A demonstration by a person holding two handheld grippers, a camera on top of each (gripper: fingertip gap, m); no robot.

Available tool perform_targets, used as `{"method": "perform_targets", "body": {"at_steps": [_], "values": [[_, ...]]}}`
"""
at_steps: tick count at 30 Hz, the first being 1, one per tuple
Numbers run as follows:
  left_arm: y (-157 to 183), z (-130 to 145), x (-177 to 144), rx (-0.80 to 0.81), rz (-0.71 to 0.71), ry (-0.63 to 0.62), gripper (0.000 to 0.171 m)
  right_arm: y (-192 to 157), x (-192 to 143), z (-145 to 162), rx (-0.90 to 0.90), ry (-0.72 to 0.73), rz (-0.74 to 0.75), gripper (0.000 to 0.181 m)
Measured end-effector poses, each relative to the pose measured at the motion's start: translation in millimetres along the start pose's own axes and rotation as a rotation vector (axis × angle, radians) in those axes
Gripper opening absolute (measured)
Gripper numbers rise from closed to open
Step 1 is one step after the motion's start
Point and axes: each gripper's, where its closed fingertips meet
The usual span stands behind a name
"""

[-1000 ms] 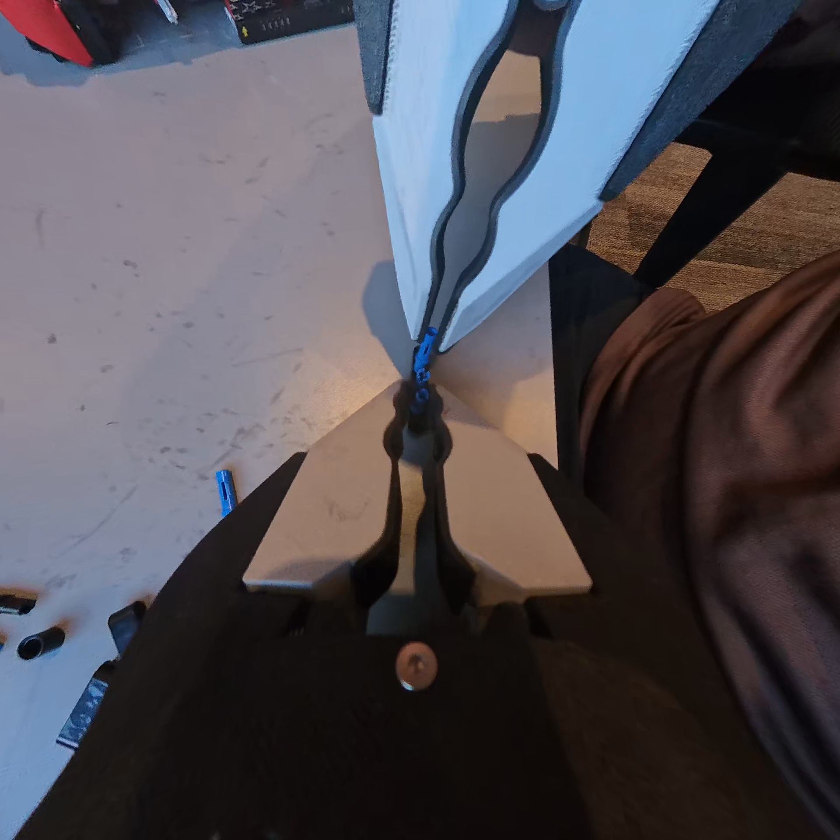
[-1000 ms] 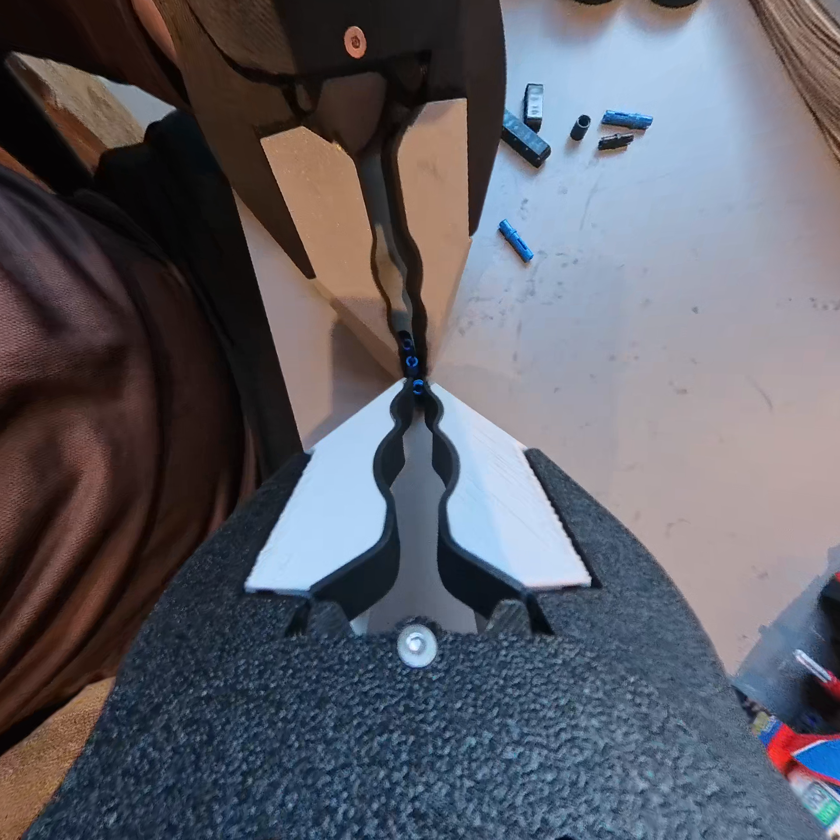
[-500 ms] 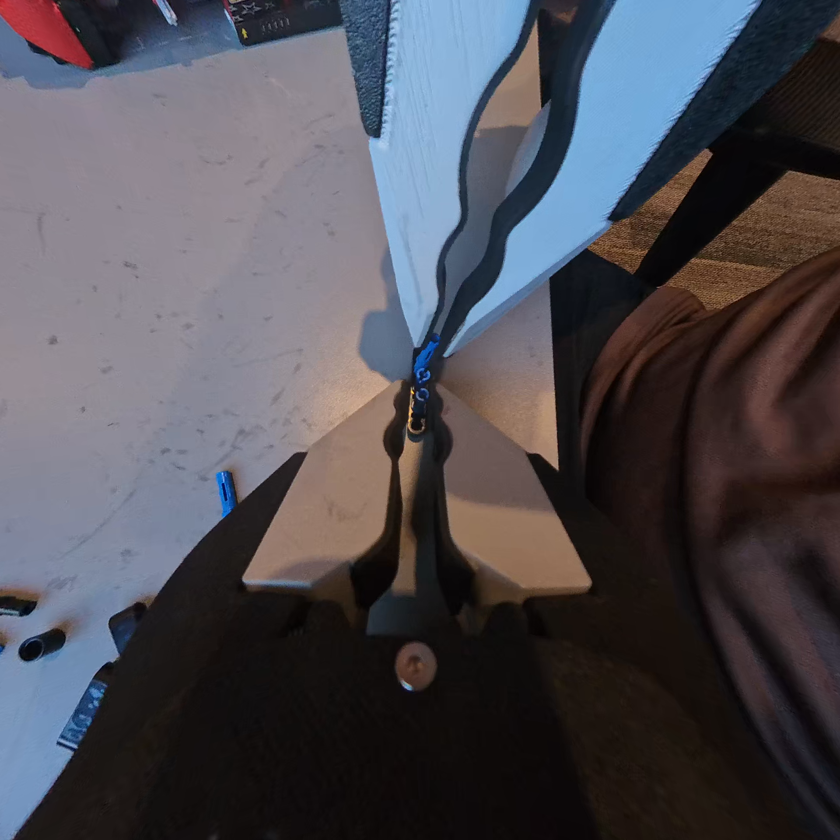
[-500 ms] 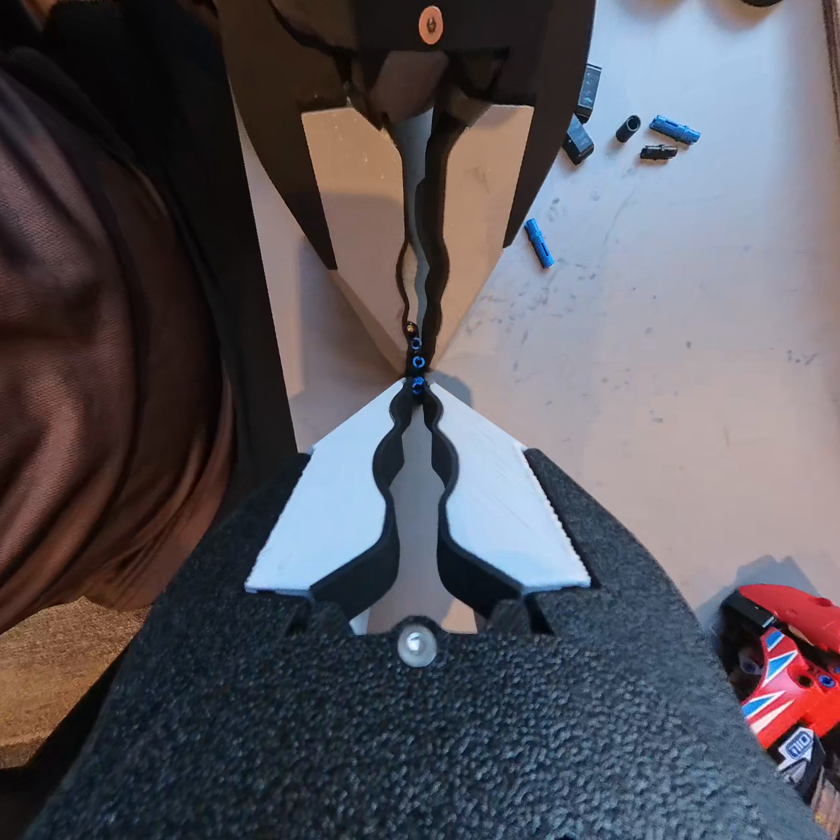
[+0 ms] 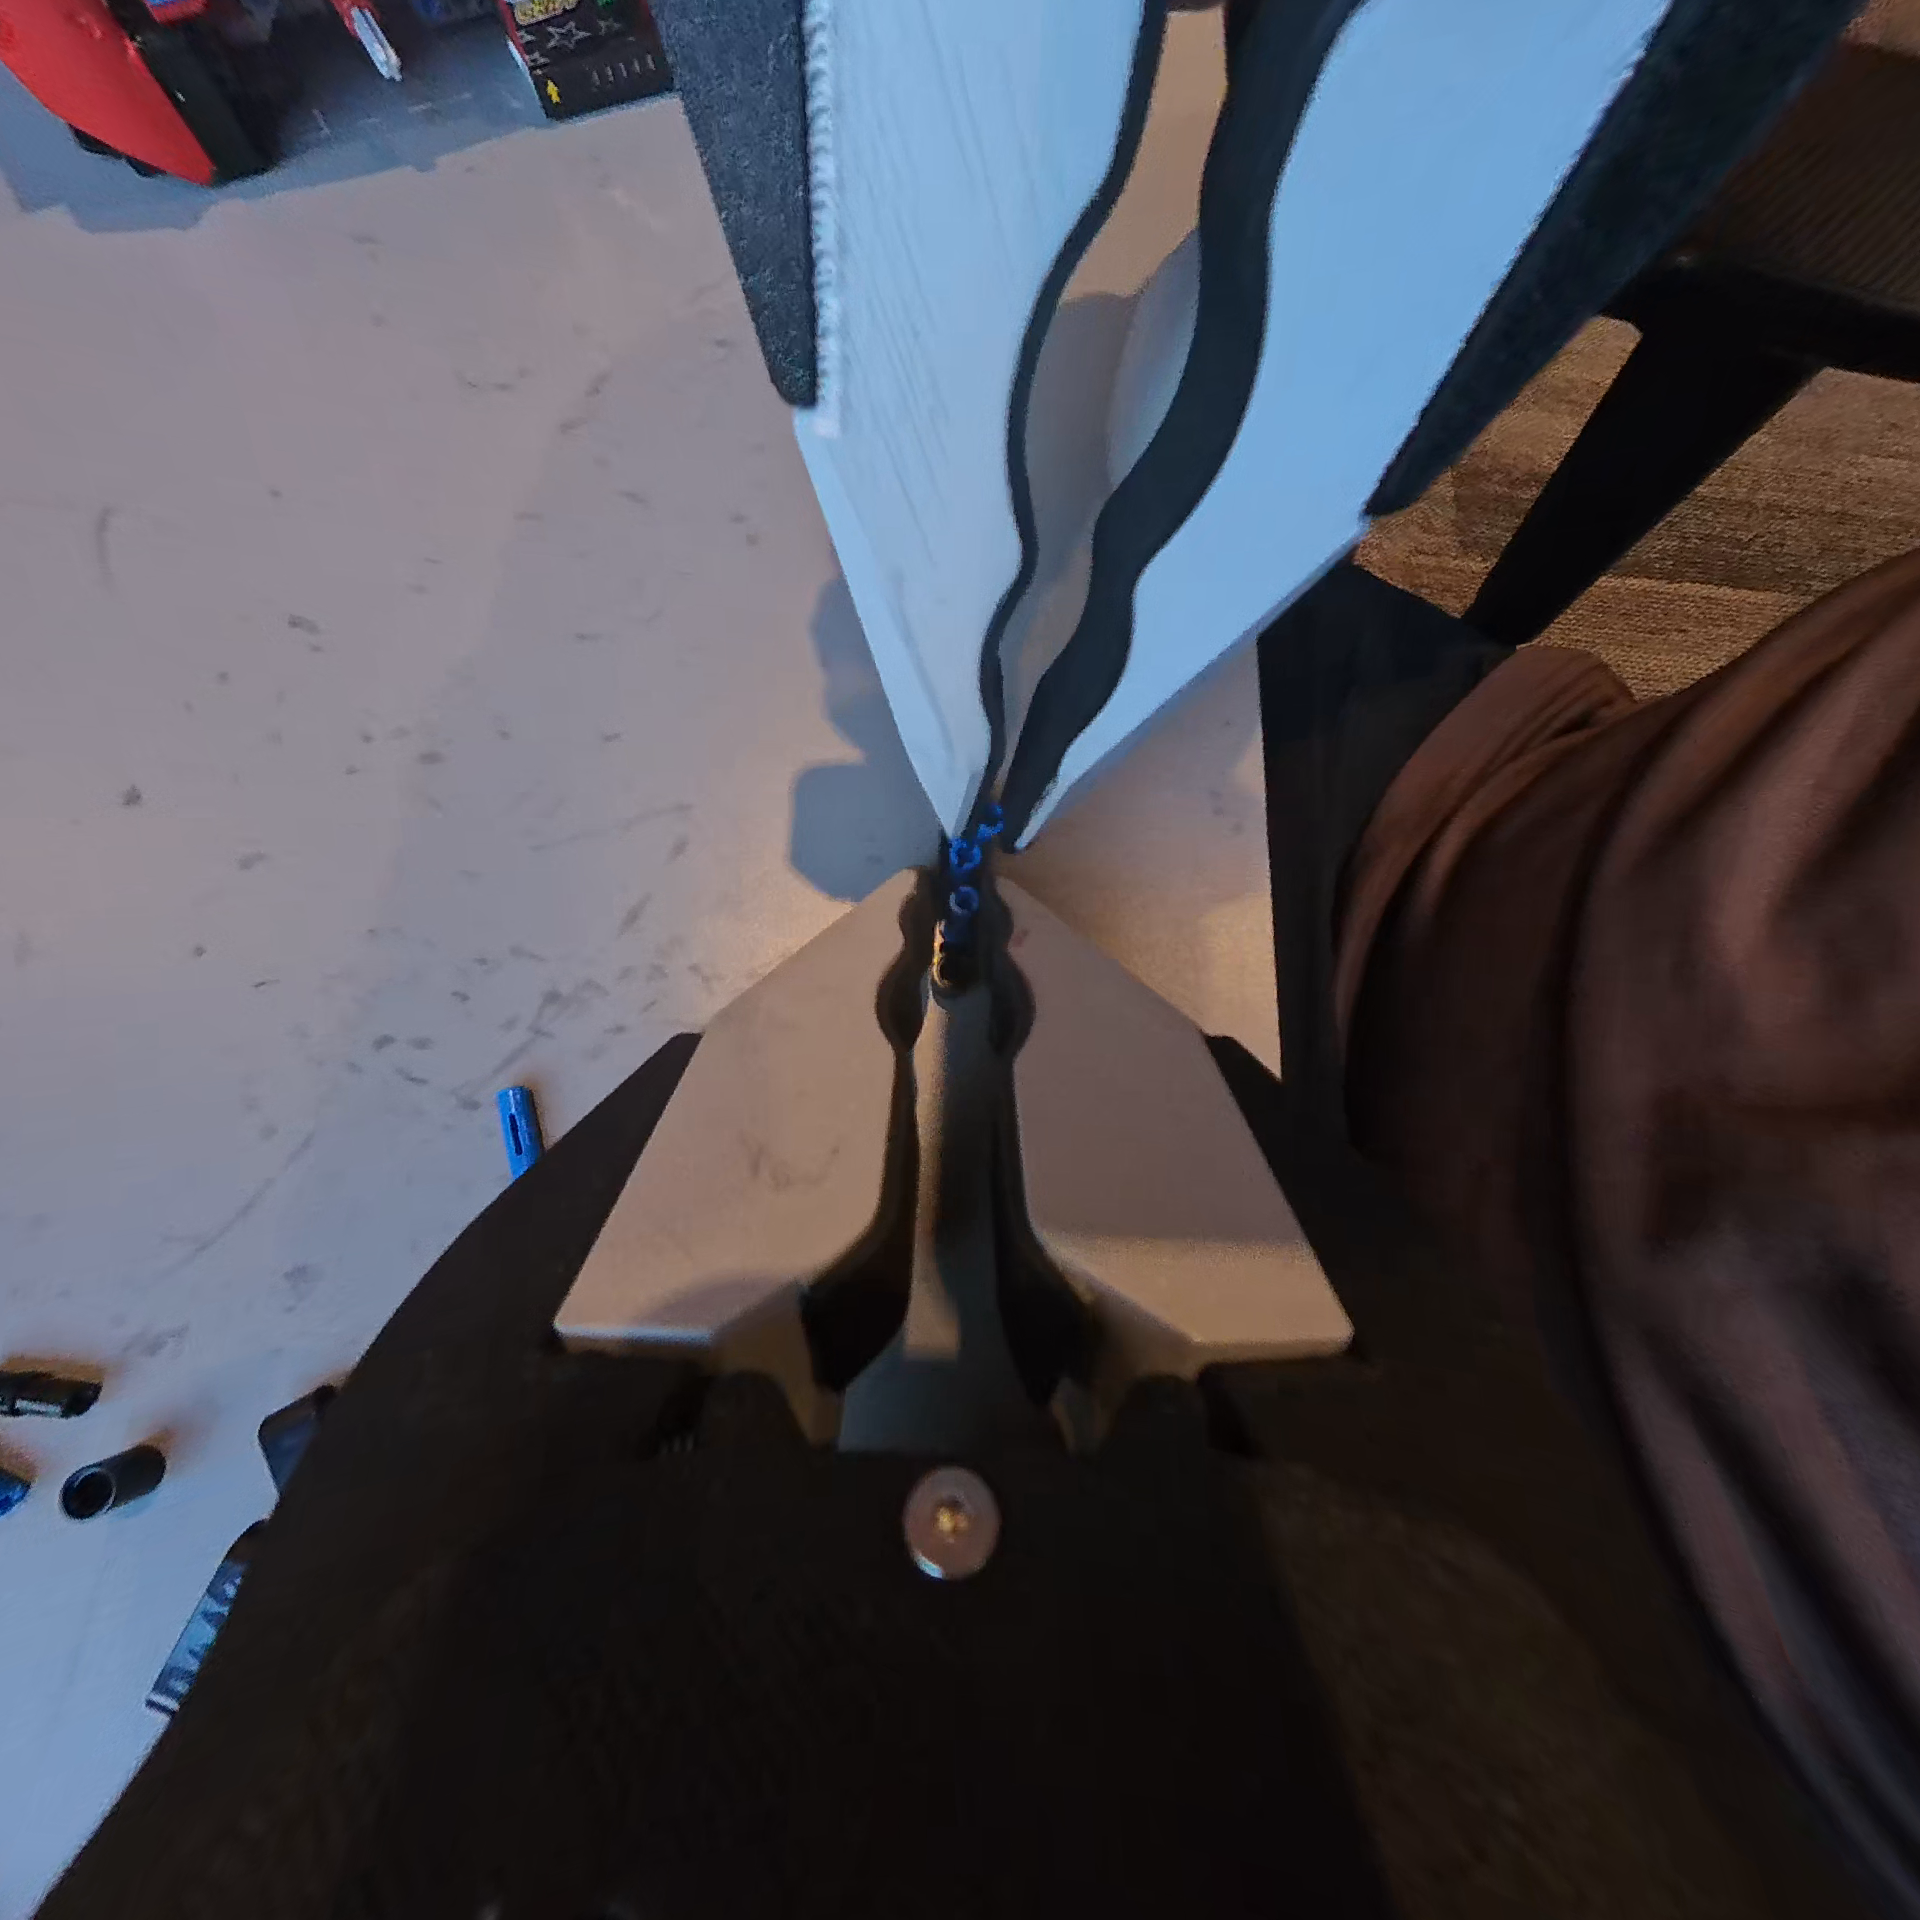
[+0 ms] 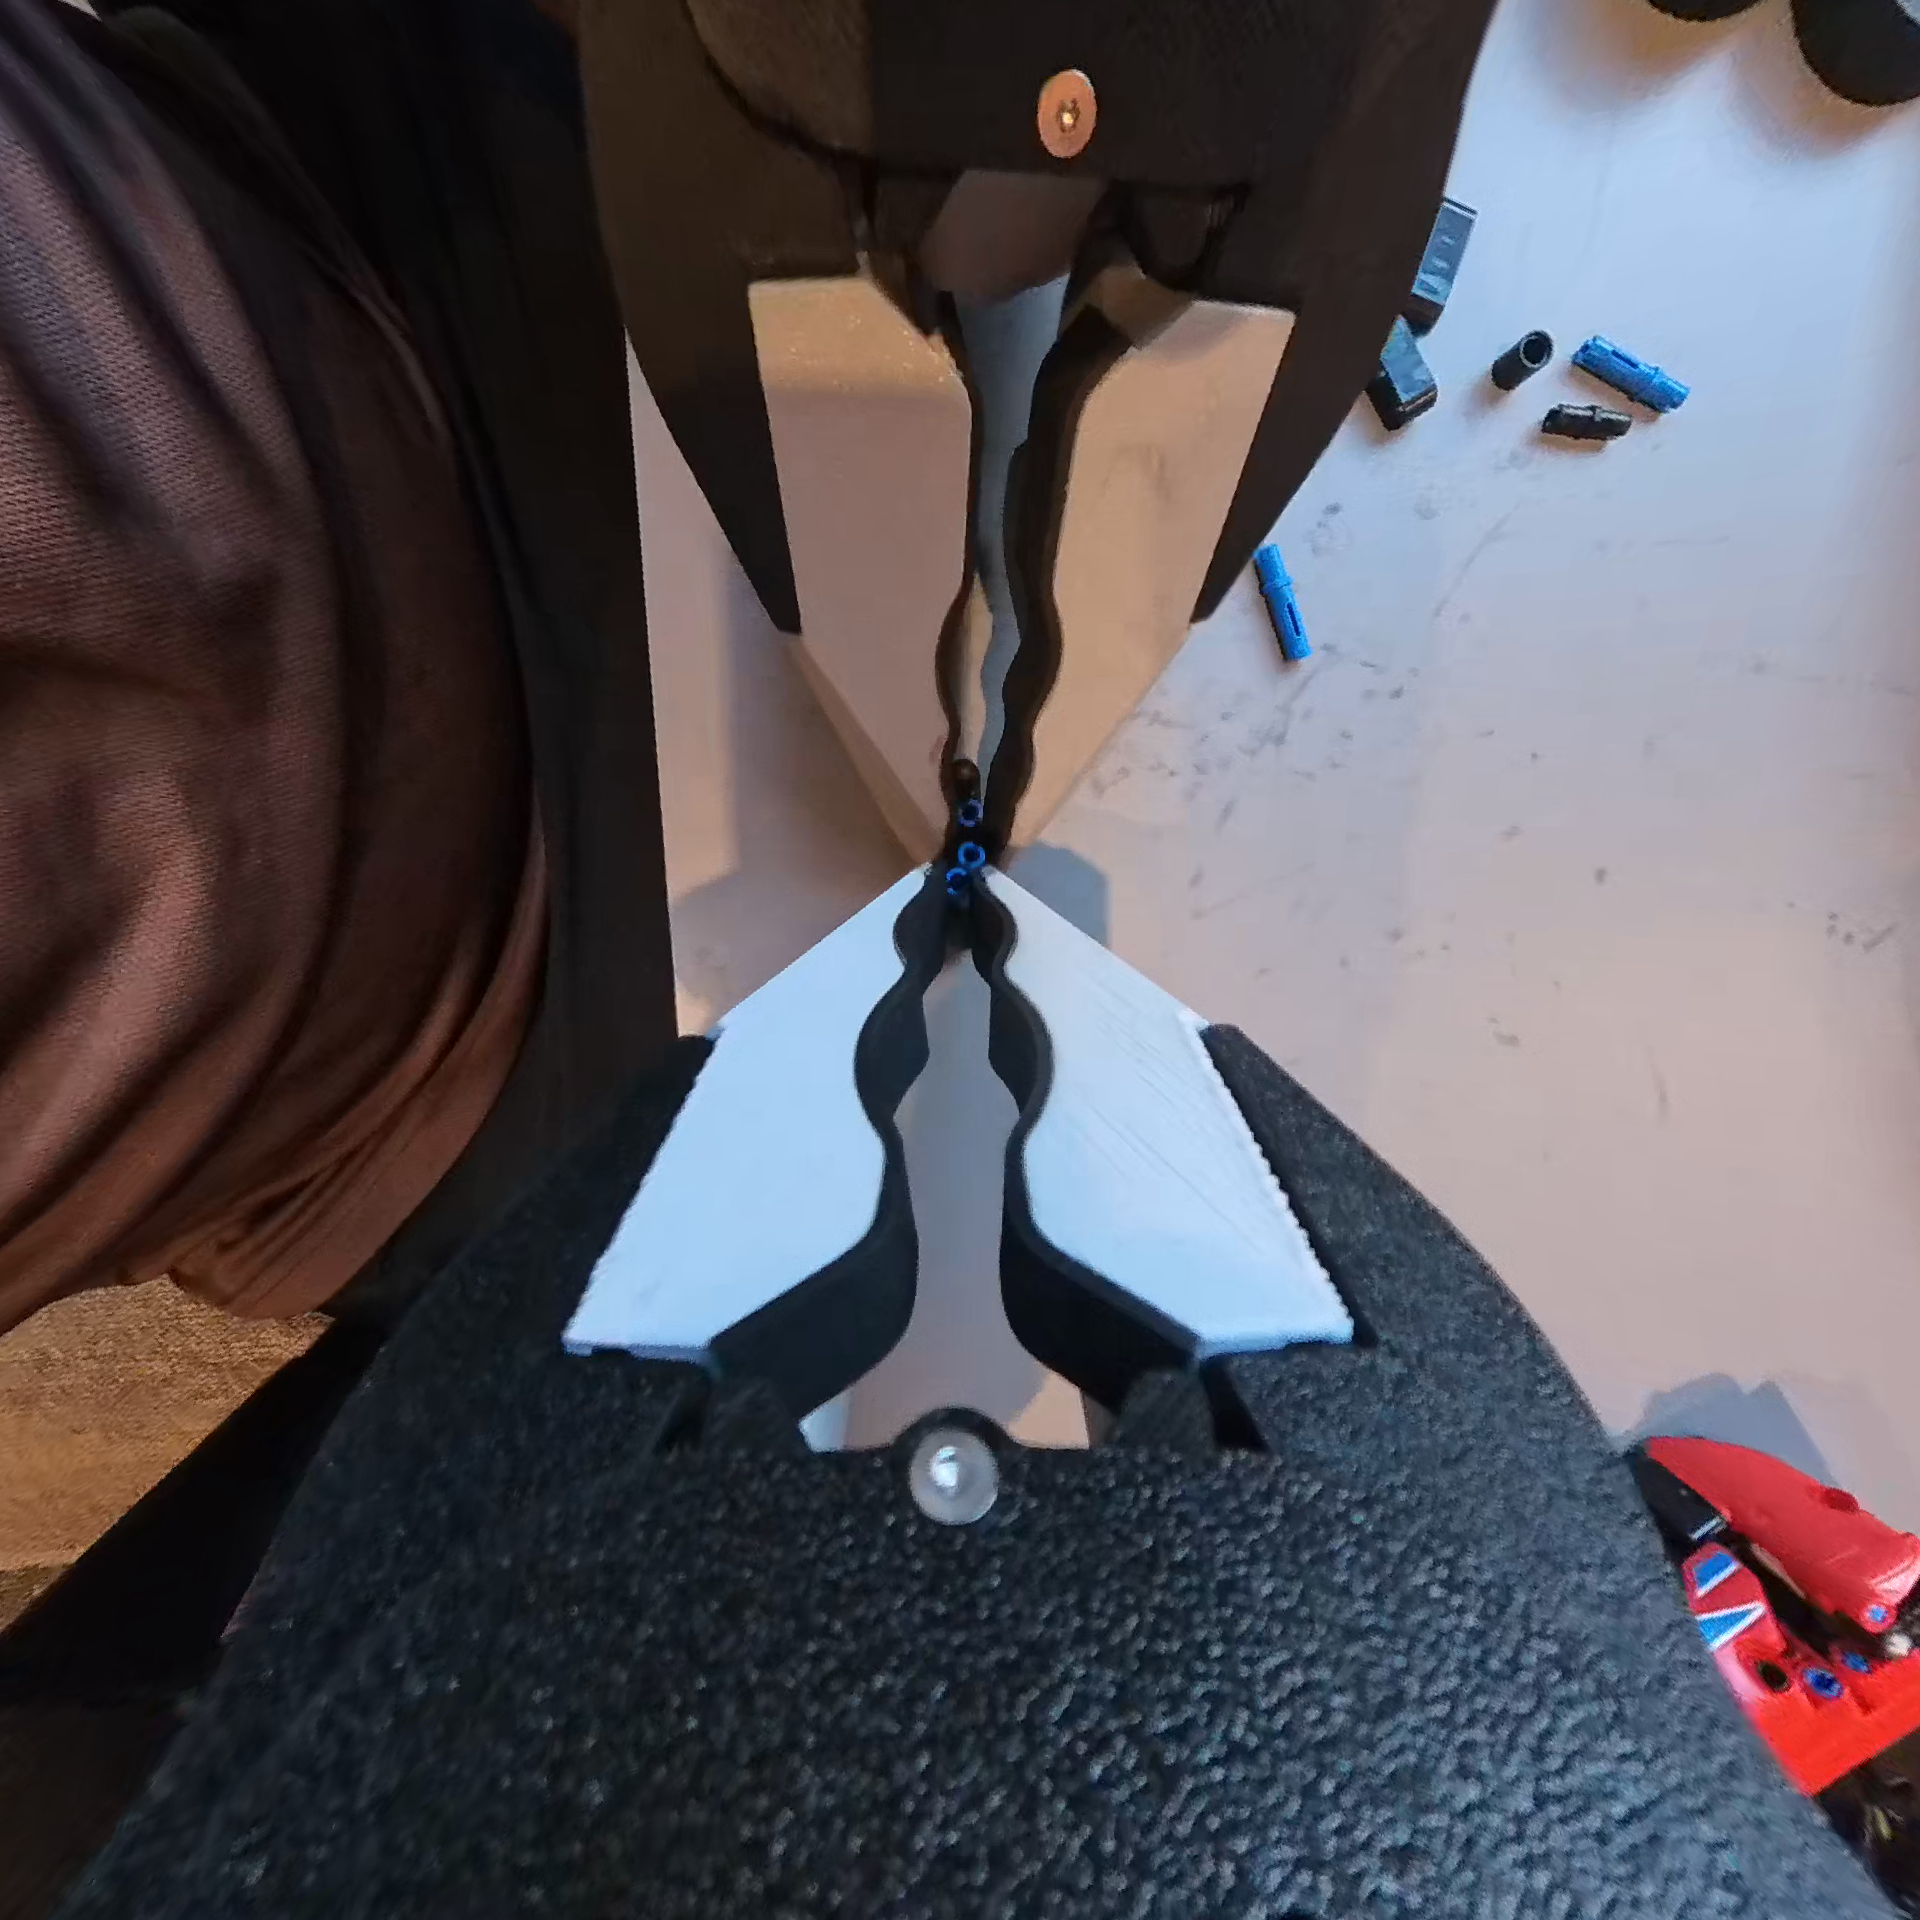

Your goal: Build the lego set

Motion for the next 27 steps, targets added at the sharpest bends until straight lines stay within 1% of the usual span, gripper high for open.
{"method": "perform_targets", "body": {"at_steps": [1, 7, 13, 17, 19, 23, 27], "values": [[0.1, 0.0, 0.1, -0.001, 0.001, 0.000, 0.005, 0.2, -0.9, 1.1, 0.006, 0.002, -0.004, 0.004], [0.0, 0.0, 0.1, -0.011, 0.011, 0.003, 0.006, 1.4, -2.9, 10.3, 0.023, 0.014, 0.026, 0.004], [-0.3, -0.1, 0.1, -0.006, 0.005, 0.001, 0.005, 1.9, -2.6, 10.5, -0.089, -0.045, 0.098, 0.004], [-1.4, 0.0, -0.4, -0.006, -0.004, 0.001, 0.005, 1.7, -1.4, 6.2, -0.195, -0.075, 0.150, 0.003], [-1.4, 0.0, -0.3, -0.004, -0.006, 0.001, 0.005, 0.1, 1.6, 0.8, -0.178, -0.060, 0.131, 0.003], [-2.1, 0.0, -0.4, 0.005, -0.021, -0.001, 0.005, 2.0, 1.9, 1.7, -0.071, -0.051, 0.059, 0.003], [-1.8, -0.8, 0.6, 0.013, -0.024, -0.002, 0.005, 2.1, 5.1, 6.8, -0.044, -0.050, 0.054, 0.004]]}}
Point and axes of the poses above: each gripper's, where its closed fingertips meet, x out along the fingers, z out of its underside, y = z × x across the jaws, and after that the axes turned 13 degrees about z, right-handed
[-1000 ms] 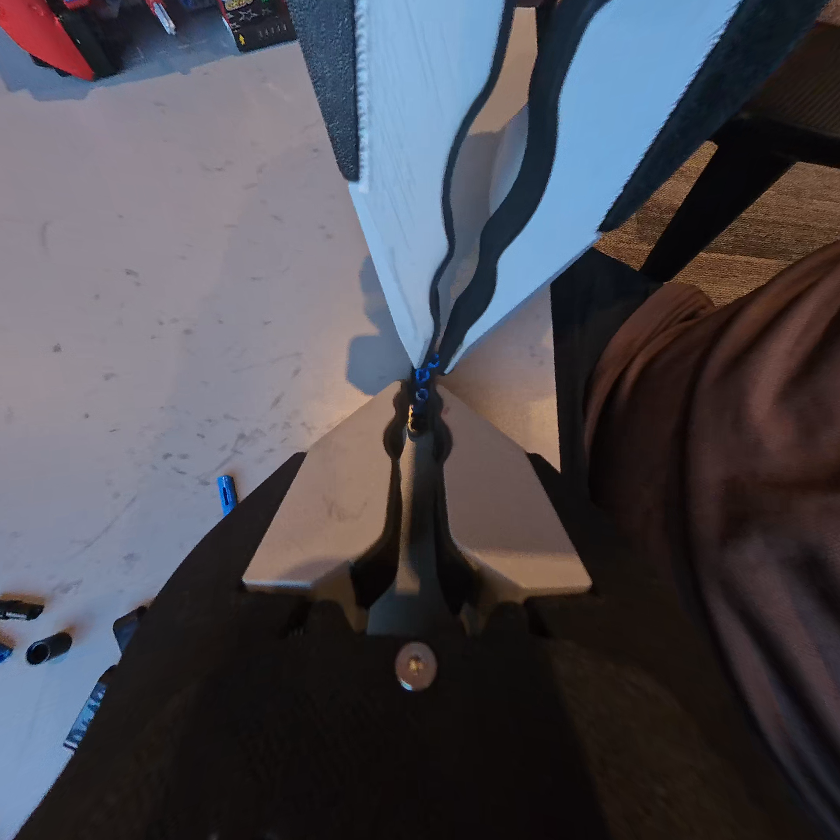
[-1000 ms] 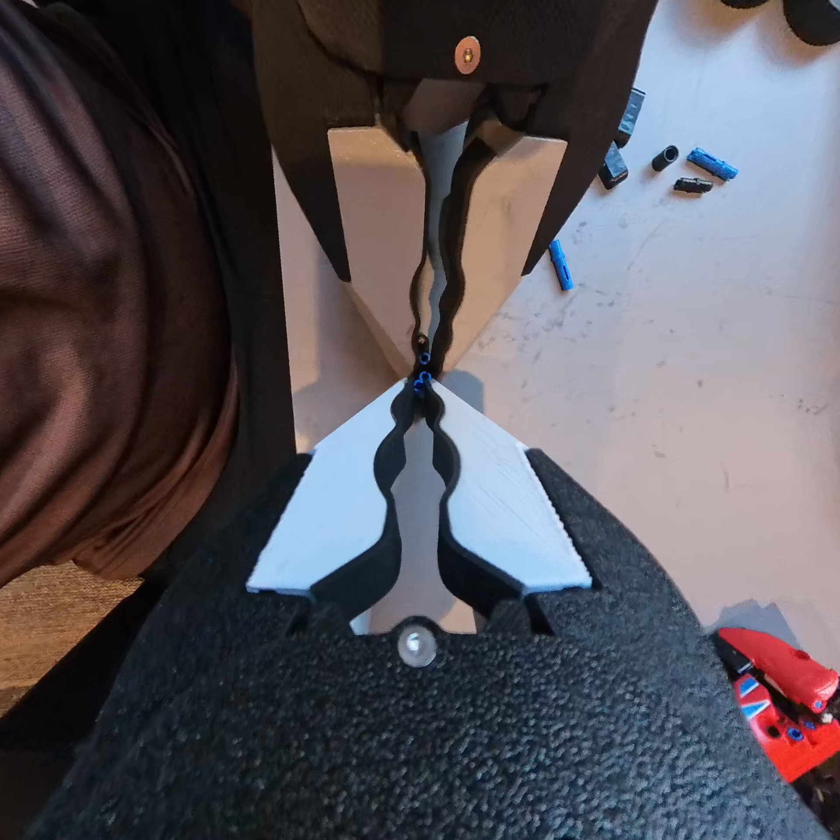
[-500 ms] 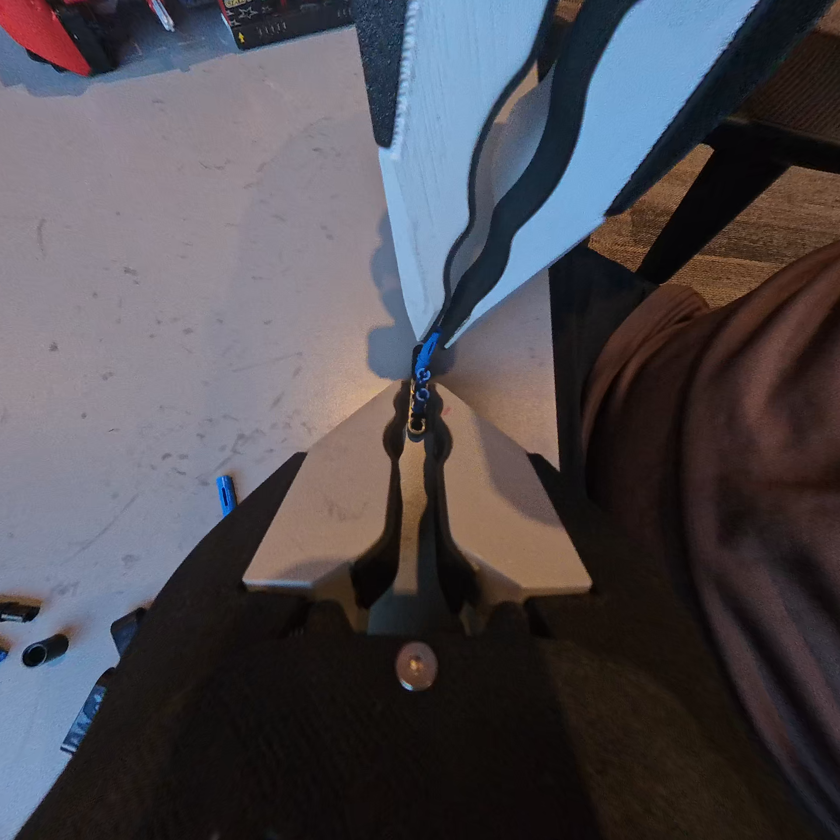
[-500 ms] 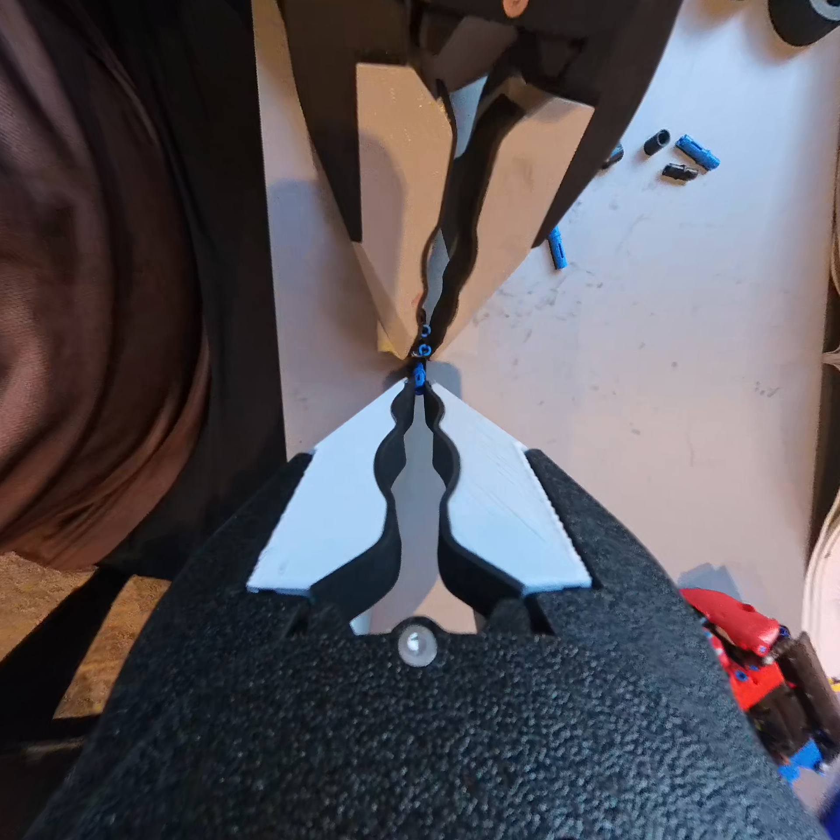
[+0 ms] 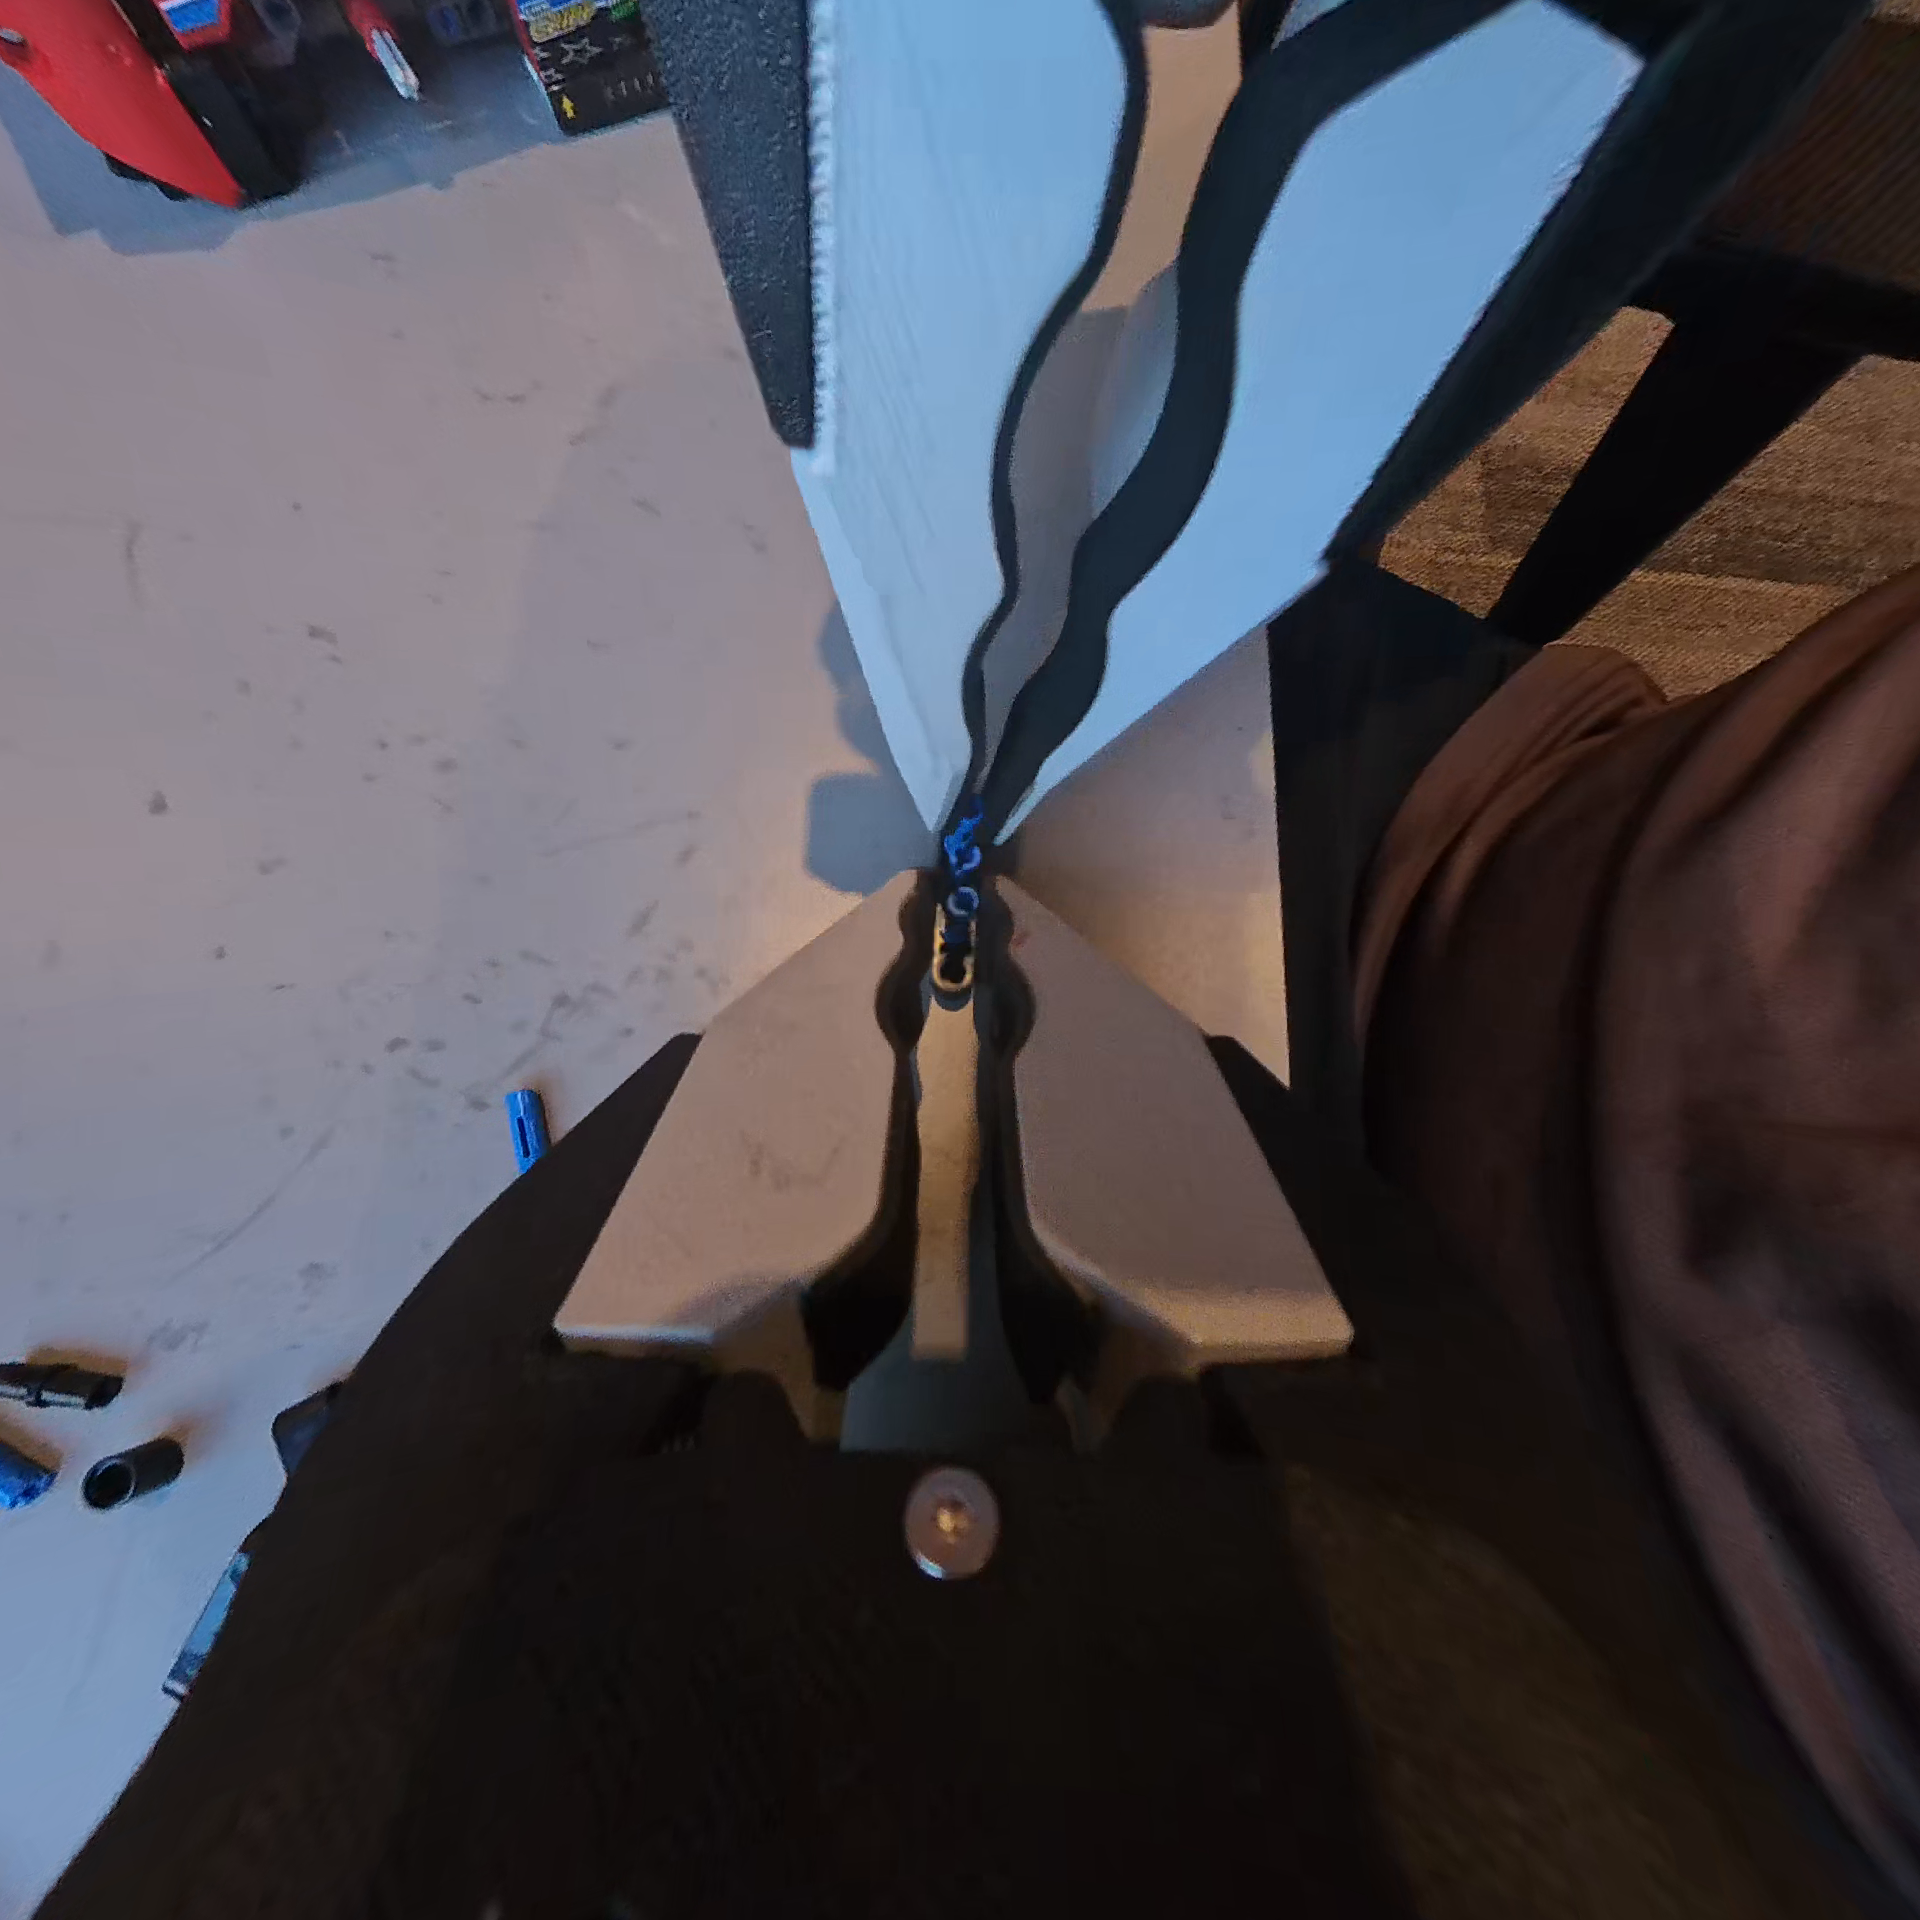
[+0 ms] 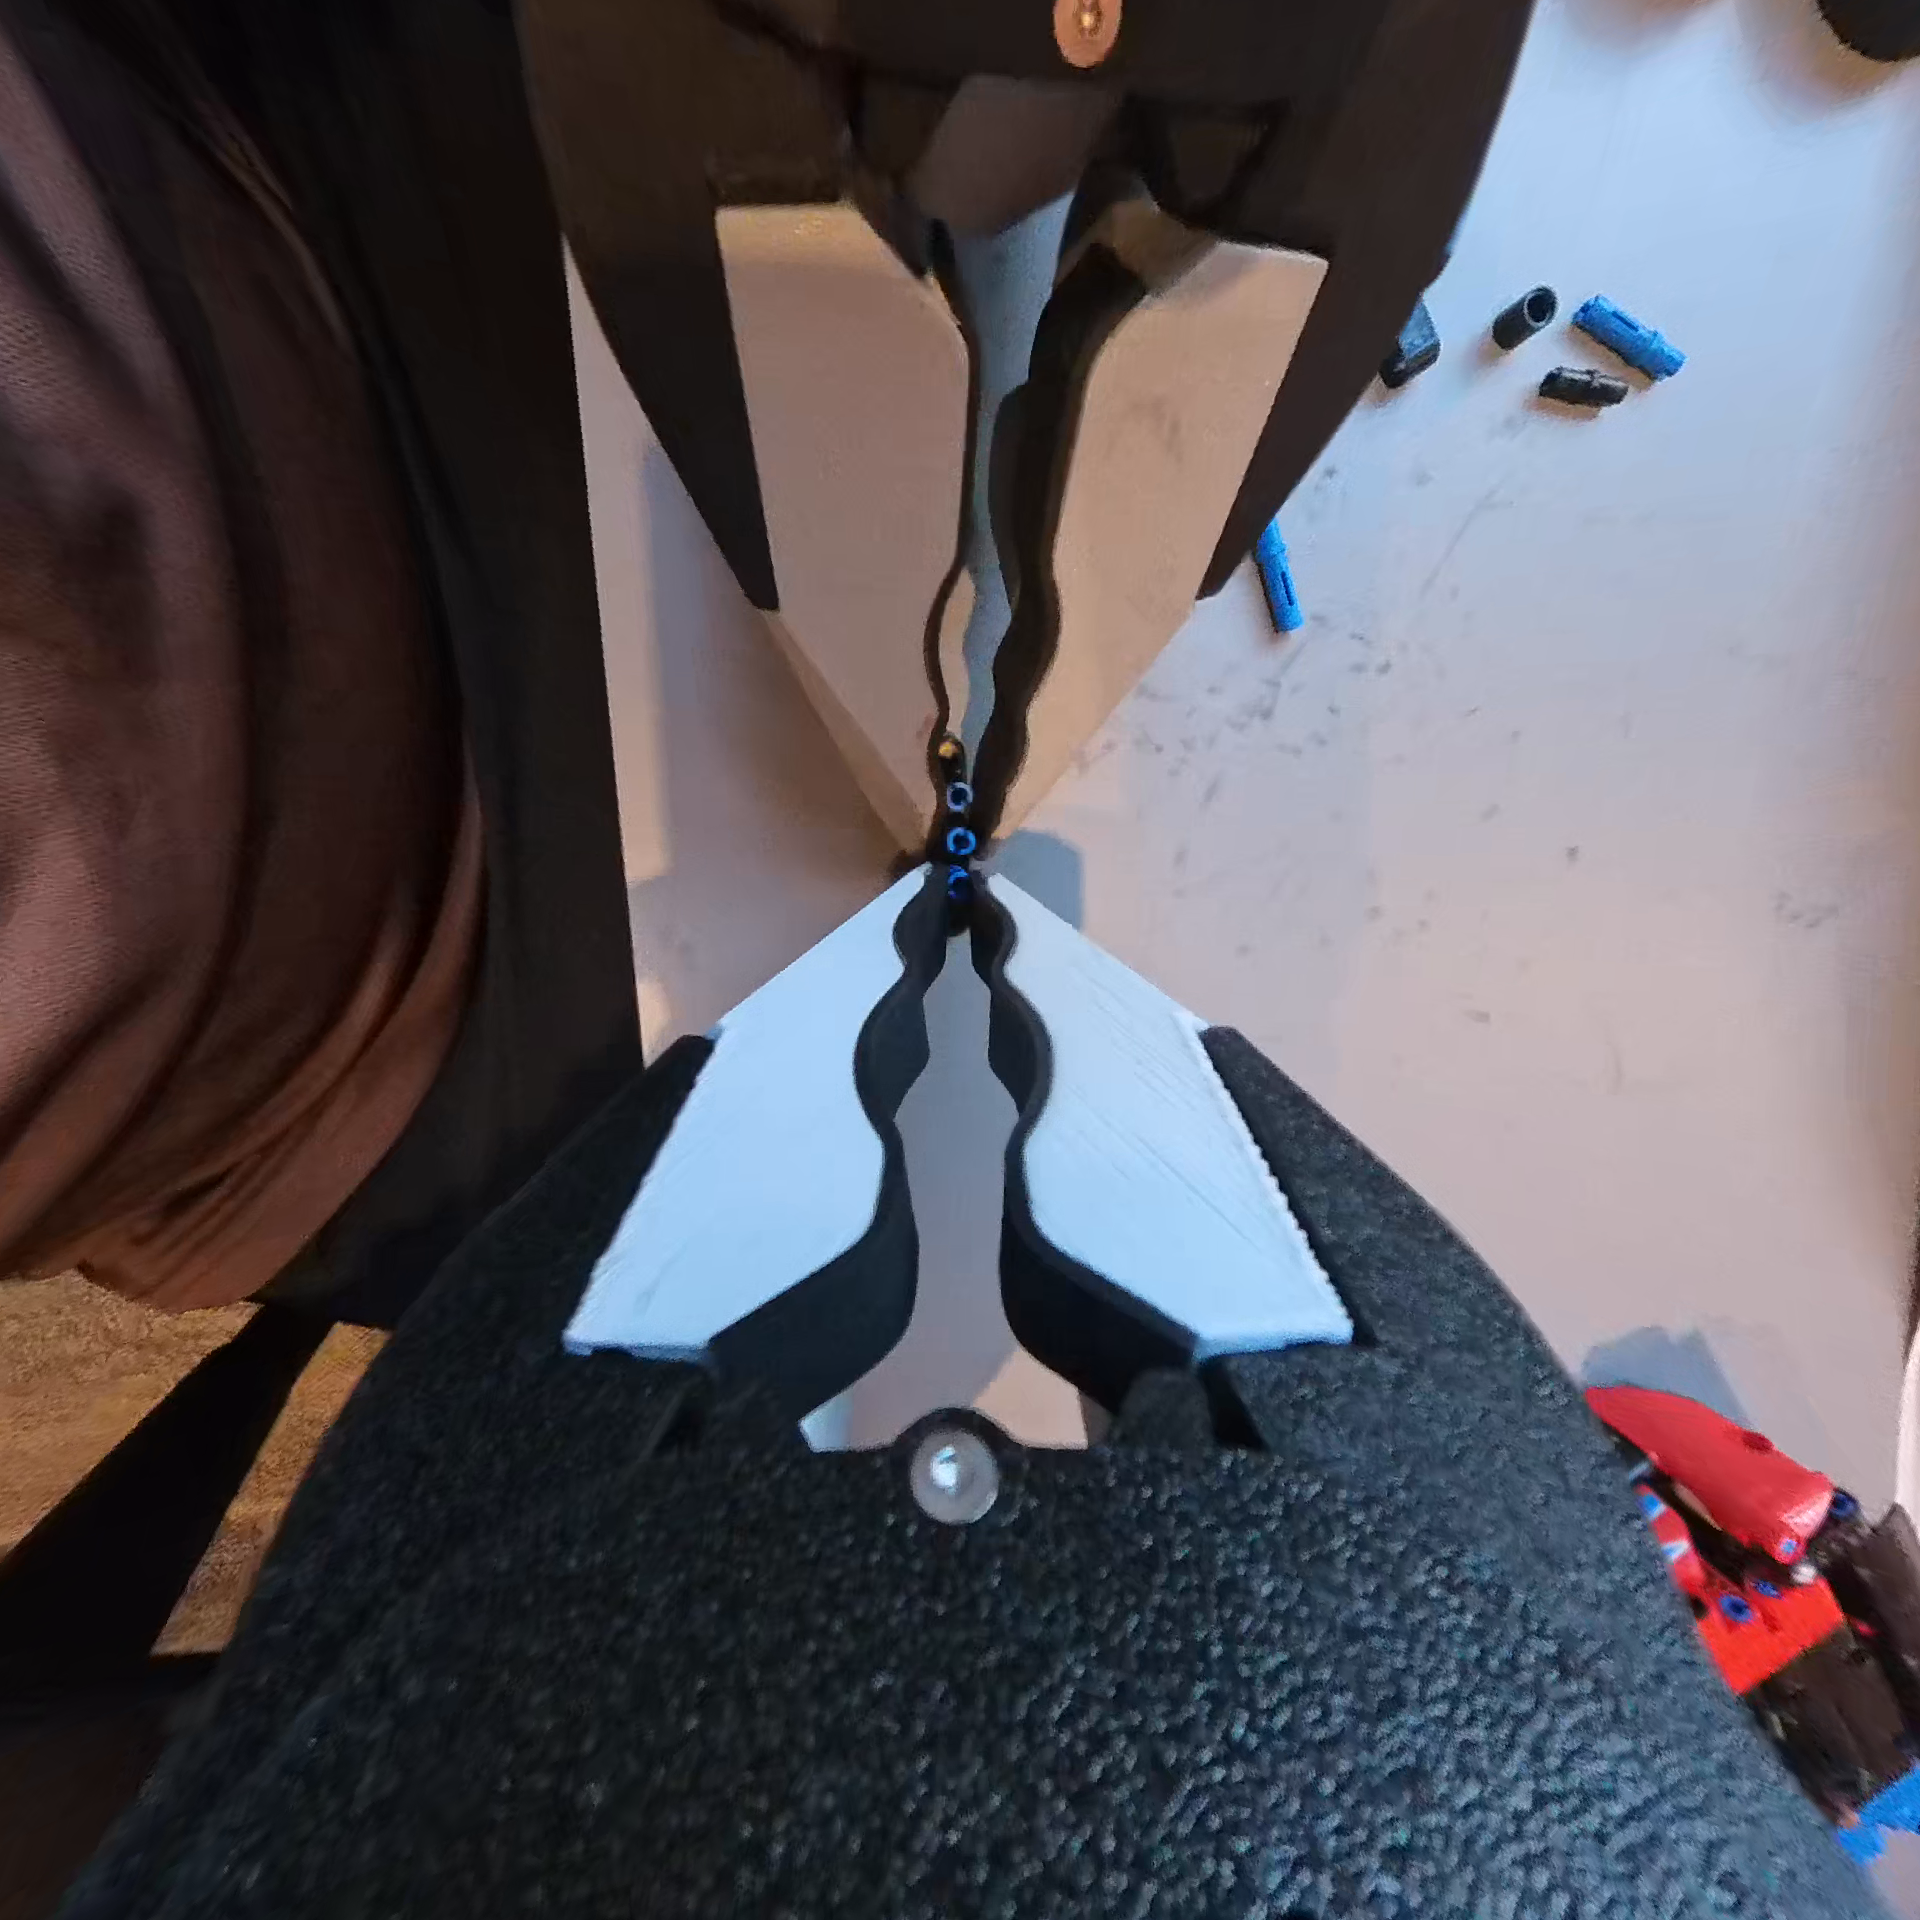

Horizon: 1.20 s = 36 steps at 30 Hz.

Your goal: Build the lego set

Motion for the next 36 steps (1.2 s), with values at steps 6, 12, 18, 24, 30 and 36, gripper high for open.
{"method": "perform_targets", "body": {"at_steps": [6, 12, 18, 24, 30, 36], "values": [[-1.7, 0.5, -1.4, -0.026, 0.009, 0.006, 0.006, 1.4, 1.5, -1.7, 0.080, 0.013, -0.051, 0.004], [-1.5, 0.2, -1.7, -0.034, 0.017, 0.009, 0.006, 10.0, -3.0, -1.0, 0.264, 0.144, -0.068, 0.021], [1.8, -14.7, -16.9, -0.259, 0.211, 0.200, 0.005, 17.5, -25.3, -8.3, 0.275, 0.359, 0.071, 0.040], [0.9, -18.8, -22.4, -0.483, 0.336, 0.307, 0.005, 17.1, -13.3, -18.8, 0.073, 0.340, 0.318, 0.022], [2.9, -17.0, -25.2, -0.541, 0.394, 0.327, 0.005, 17.8, -8.8, -20.7, -0.140, 0.314, 0.457, 0.023], [1.1, -14.8, -28.1, -0.525, 0.382, 0.322, 0.005, 20.1, -6.7, -22.3, -0.192, 0.324, 0.499, 0.024]]}}
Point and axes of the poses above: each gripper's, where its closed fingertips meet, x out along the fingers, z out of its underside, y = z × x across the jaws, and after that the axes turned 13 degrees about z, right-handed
